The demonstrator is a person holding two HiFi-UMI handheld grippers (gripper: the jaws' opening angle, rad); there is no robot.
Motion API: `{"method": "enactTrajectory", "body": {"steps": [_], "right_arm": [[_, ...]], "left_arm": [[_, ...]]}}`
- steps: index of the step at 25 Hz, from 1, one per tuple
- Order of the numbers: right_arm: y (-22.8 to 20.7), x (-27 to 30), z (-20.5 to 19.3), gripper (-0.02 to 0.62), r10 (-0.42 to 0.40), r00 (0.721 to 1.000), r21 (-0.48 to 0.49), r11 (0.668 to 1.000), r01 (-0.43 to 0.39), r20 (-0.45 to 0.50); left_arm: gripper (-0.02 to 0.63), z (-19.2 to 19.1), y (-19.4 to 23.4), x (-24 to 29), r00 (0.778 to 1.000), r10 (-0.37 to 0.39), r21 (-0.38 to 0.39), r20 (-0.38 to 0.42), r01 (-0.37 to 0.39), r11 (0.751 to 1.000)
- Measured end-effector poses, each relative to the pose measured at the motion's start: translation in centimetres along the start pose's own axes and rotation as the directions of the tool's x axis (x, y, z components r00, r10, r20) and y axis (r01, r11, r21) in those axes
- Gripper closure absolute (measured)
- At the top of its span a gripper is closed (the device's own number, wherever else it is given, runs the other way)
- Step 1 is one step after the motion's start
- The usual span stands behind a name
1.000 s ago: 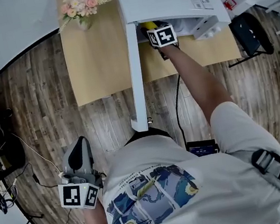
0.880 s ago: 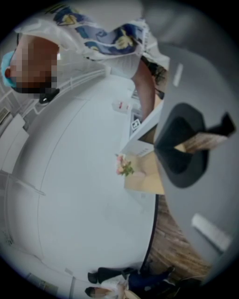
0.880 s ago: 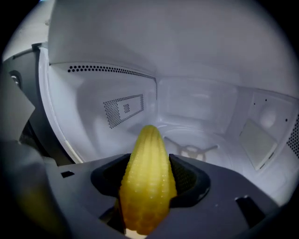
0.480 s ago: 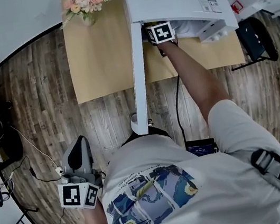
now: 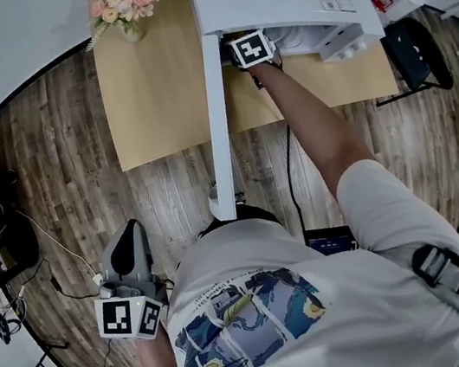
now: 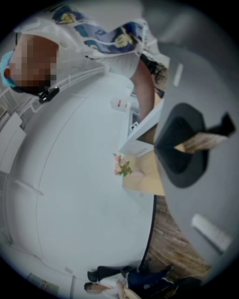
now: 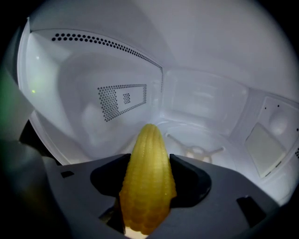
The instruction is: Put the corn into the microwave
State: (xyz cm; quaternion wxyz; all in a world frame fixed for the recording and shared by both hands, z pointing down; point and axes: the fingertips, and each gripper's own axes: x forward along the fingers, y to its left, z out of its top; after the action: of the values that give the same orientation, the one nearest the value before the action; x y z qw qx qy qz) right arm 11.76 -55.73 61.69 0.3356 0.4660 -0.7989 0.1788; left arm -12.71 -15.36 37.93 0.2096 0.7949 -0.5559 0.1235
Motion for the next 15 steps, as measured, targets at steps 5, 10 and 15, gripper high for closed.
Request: {"method": "enactTrajectory", "body": {"steps": [5, 10, 15], "right_arm": [[-0.3, -1.1, 1.0, 0.341, 0.016, 0.998, -0.018, 1.0, -0.015, 0.06], [-0.9, -1.7, 0.2, 0.336, 0.02, 0.998, -0.003, 1.0, -0.02, 0.064], [-1.3, -3.2, -0.3, 0.333, 0.004, 0.997, 0.0, 1.0, -0.004, 0.081]], "left_arm": [[0.6, 0.0, -0.4, 0.1, 1.0, -0.012, 0.008, -0.001, 0.012, 1.0], [0.6, -0.1, -0.8, 0.0, 1.0, -0.022, 0.012, 0.004, 0.022, 1.0], [0.6, -0.2, -1.2, -0.3, 0.999, -0.044, 0.016, 0.011, 0.044, 0.999]]}}
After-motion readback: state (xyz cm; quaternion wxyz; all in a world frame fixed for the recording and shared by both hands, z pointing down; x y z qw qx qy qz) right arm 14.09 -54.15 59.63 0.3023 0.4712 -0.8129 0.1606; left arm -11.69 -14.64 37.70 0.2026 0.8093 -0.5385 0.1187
